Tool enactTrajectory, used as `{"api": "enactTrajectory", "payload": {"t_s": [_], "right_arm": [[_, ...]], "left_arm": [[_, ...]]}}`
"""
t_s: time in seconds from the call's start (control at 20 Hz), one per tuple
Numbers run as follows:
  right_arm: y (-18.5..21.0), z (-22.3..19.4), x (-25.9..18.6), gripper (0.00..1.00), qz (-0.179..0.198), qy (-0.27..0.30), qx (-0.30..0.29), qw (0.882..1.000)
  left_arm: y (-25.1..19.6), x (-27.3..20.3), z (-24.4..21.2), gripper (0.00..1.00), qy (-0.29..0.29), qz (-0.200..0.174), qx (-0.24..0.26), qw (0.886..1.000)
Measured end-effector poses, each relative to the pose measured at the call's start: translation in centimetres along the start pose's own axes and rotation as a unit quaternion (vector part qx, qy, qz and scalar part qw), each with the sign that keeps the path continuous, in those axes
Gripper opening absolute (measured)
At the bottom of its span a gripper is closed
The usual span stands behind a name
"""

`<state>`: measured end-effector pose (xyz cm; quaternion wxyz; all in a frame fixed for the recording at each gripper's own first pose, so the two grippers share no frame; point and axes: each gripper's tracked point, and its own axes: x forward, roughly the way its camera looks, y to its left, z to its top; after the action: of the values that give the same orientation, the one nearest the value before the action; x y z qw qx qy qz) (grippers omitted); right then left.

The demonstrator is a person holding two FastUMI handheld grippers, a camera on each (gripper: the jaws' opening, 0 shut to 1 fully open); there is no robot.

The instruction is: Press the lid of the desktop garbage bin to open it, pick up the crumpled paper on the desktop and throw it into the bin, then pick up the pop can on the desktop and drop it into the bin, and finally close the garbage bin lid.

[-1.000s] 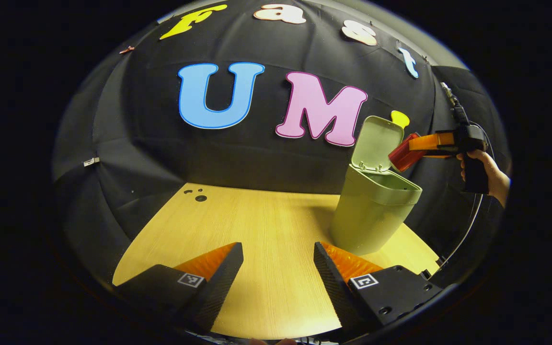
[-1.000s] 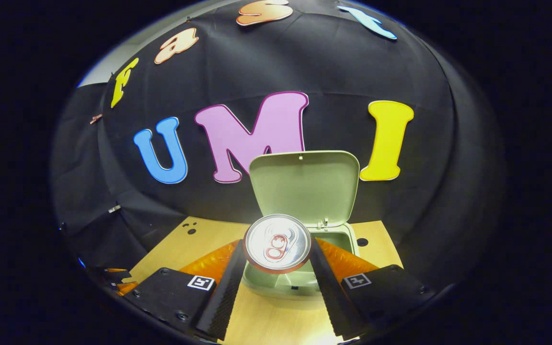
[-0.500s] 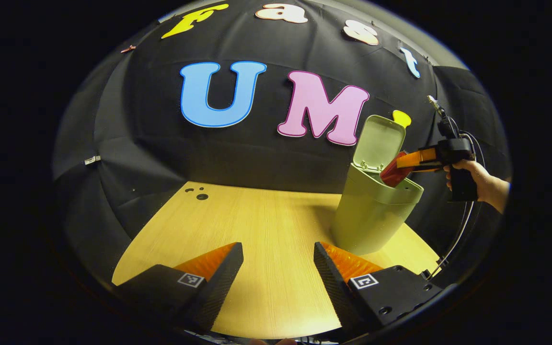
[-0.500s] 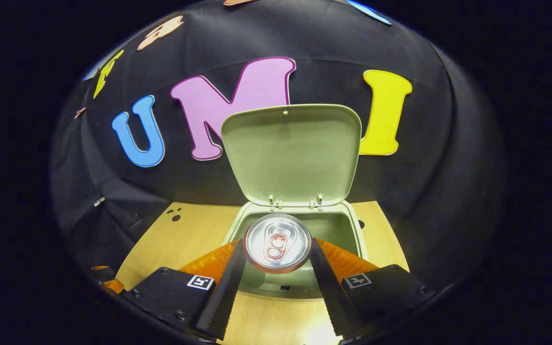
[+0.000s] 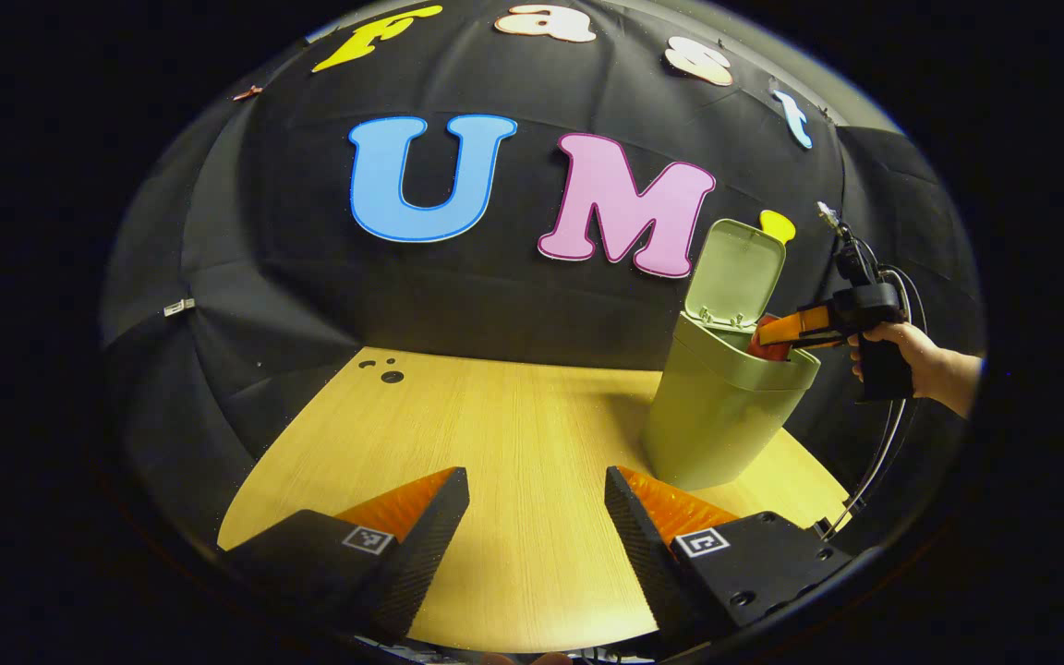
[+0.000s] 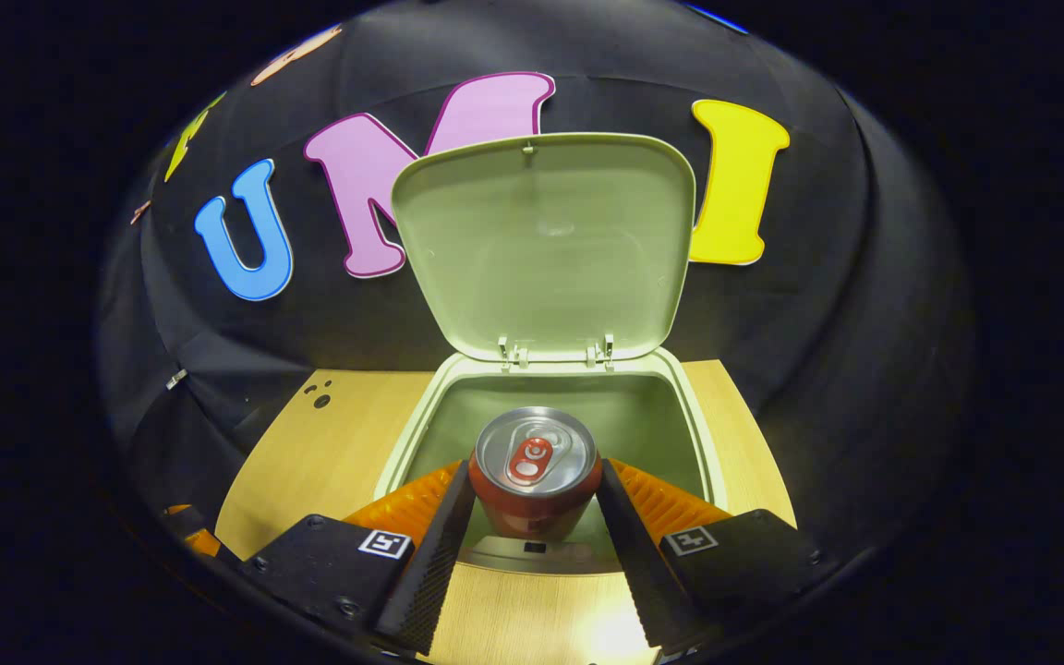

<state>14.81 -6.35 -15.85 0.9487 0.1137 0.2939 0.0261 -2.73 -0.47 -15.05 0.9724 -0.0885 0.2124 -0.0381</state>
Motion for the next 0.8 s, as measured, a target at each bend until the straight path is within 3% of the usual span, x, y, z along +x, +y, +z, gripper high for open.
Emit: {"api": "enactTrajectory", "payload": {"t_s": [0.3, 0.35, 0.4, 0.6, 0.8], "right_arm": [[-0.5, -1.1, 0.7, 0.80, -0.005, 0.015, 0.007, 1.000], [-0.5, -1.1, 0.6, 0.71, -0.005, 0.014, 0.008, 1.000], [-0.5, -1.1, 0.5, 0.80, -0.005, 0.012, 0.009, 1.000], [0.0, 1.2, -1.3, 0.80, 0.007, -0.024, 0.021, 0.999], [0.8, 6.7, -4.3, 0.88, 0.015, -0.093, 0.014, 0.995]], "left_arm": [[0.1, 0.2, 0.0, 0.95, 0.002, 0.001, 0.002, 1.000], [0.2, 0.2, 0.2, 0.95, 0.002, 0.001, 0.003, 1.000], [0.2, 0.2, 0.2, 0.95, 0.002, 0.001, 0.004, 1.000], [0.3, 0.4, 0.1, 0.95, 0.003, 0.003, 0.002, 1.000], [0.4, 0.8, -0.1, 0.95, 0.006, 0.002, -0.001, 1.000]]}}
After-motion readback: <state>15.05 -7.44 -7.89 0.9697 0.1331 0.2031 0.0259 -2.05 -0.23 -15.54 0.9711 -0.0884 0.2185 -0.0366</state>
